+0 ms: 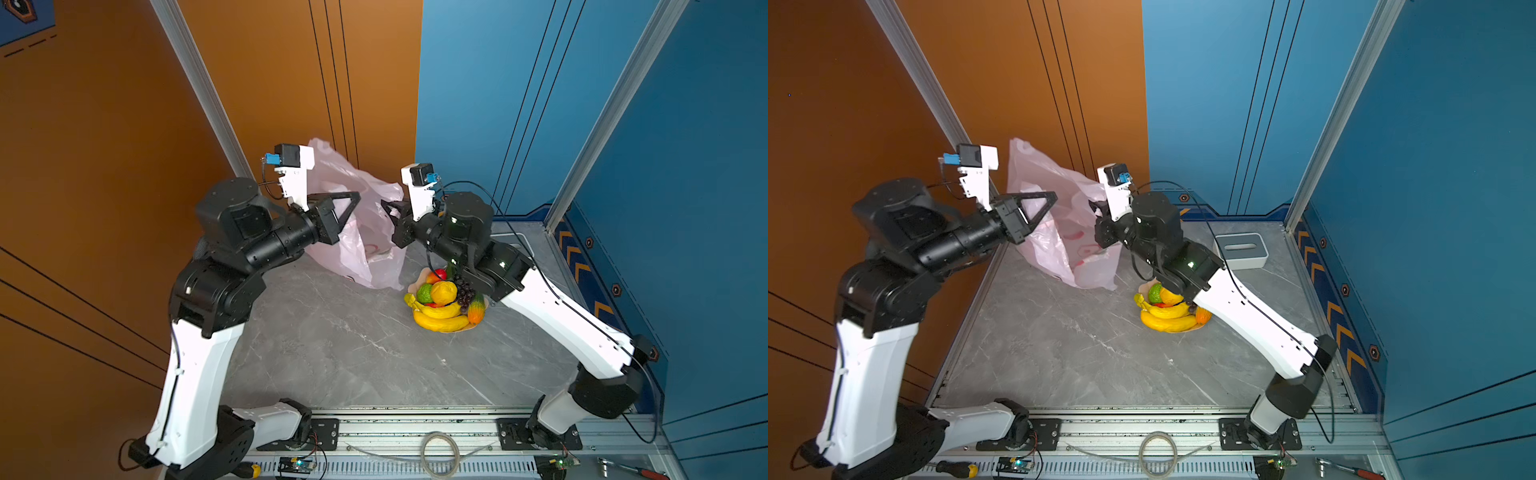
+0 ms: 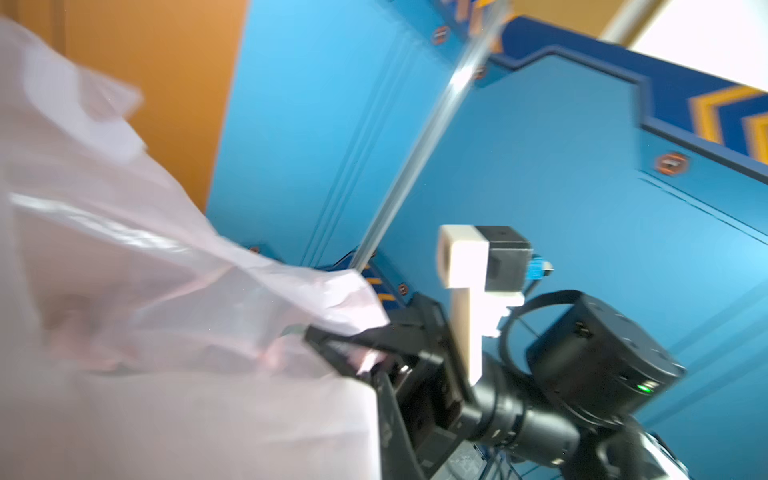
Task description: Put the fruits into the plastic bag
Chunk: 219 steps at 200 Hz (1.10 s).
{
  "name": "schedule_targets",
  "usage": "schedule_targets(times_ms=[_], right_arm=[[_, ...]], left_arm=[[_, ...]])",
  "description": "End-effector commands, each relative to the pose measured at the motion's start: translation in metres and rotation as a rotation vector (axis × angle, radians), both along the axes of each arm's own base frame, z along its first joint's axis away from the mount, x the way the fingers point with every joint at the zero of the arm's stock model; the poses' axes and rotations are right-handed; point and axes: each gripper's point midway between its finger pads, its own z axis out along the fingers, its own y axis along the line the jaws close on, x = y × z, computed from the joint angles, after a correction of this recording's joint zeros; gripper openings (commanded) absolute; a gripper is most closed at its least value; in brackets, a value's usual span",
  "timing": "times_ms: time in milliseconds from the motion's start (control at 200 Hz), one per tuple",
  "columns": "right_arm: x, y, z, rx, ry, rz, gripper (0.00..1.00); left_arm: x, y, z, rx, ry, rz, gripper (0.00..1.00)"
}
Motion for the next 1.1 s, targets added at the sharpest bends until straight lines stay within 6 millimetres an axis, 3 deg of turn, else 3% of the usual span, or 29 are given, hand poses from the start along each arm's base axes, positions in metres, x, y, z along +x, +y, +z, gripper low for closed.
schedule_targets(times_ms=[0,60,135,240,355,406,461,576,766,936,1011,1091], right_arm=[[-0.063,-0.052,0.089,0.206,-0.346,0.004,0.00],[-0.066,-0.063,0.081,0.213,-0.334,-0.008,0.00],[-0.046,-0.060,0.036,0.129,-0.238,-0.054,0.00],[0.002,-0.054,-0.076,-0.080,0.034,-0.144,0.00],[0.030,-0.066,-0.203,-0.298,0.367,-0.230,0.00],[0.029,-0.067,-0.240,-0.331,0.474,-0.216,0.00],[0.023,-0.067,-0.265,-0.332,0.553,-0.190,0.00],[0.016,-0.066,-0.271,-0.343,0.581,-0.180,0.00],[0.014,-0.060,-0.243,-0.309,0.544,-0.156,0.00],[0.028,-0.040,-0.223,-0.274,0.491,-0.127,0.00],[0.045,-0.021,-0.207,-0.269,0.449,-0.113,0.00],[0.061,0.001,-0.168,-0.231,0.376,-0.091,0.00]], left_arm=[[-0.053,0.015,0.025,0.107,-0.288,0.013,0.00],[-0.051,0.017,-0.001,0.163,-0.262,0.053,0.00],[-0.025,0.022,-0.068,0.288,-0.117,0.154,0.00],[0.003,0.038,-0.177,0.462,0.159,0.300,0.00],[0.014,0.087,-0.277,0.498,0.488,0.544,0.00],[0.013,0.096,-0.313,0.464,0.608,0.554,0.00],[0.012,0.099,-0.335,0.383,0.691,0.530,0.00],[0.011,0.102,-0.332,0.267,0.707,0.500,0.00],[0.014,0.098,-0.315,0.246,0.682,0.459,0.00],[0.037,0.098,-0.306,0.227,0.662,0.467,0.00],[0.058,0.105,-0.286,0.194,0.645,0.496,0.00],[0.084,0.111,-0.246,0.168,0.584,0.523,0.00]])
